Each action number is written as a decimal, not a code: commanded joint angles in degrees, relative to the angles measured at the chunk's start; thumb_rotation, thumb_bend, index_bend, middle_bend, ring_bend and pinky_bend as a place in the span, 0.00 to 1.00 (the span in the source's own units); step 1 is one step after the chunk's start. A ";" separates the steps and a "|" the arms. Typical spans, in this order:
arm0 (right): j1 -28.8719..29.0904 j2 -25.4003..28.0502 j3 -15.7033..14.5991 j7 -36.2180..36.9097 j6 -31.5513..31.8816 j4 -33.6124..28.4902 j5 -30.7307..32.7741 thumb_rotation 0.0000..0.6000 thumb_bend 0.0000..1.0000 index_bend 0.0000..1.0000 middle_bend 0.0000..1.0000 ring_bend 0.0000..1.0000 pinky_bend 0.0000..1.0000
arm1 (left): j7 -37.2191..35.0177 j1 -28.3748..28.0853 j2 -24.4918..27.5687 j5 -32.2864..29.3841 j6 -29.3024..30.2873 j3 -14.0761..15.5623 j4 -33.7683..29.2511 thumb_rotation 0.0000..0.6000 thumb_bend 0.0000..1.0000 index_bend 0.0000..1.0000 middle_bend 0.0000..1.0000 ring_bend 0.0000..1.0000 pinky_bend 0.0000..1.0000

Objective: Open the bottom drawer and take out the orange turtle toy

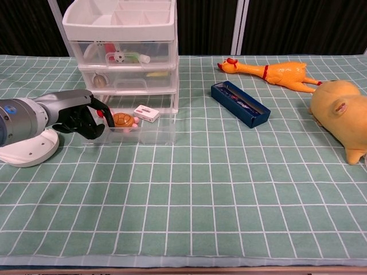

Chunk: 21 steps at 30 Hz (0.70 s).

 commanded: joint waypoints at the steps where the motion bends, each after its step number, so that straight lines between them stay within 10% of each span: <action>1: 0.01 0.01 0.01 0.00 -0.03 0.00 0.03 1.00 0.13 0.00 0.00 0.00 0.18 | 0.39 0.03 0.47 0.71 1.05 0.34 -0.47 1.00 0.43 0.36 0.94 0.98 1.00; 21: 0.03 0.06 0.03 0.25 -0.25 -0.03 0.15 1.00 0.13 0.00 0.00 0.00 0.18 | 10.25 -7.75 -4.05 -2.33 2.19 -2.39 11.15 1.00 0.32 0.42 1.00 1.00 1.00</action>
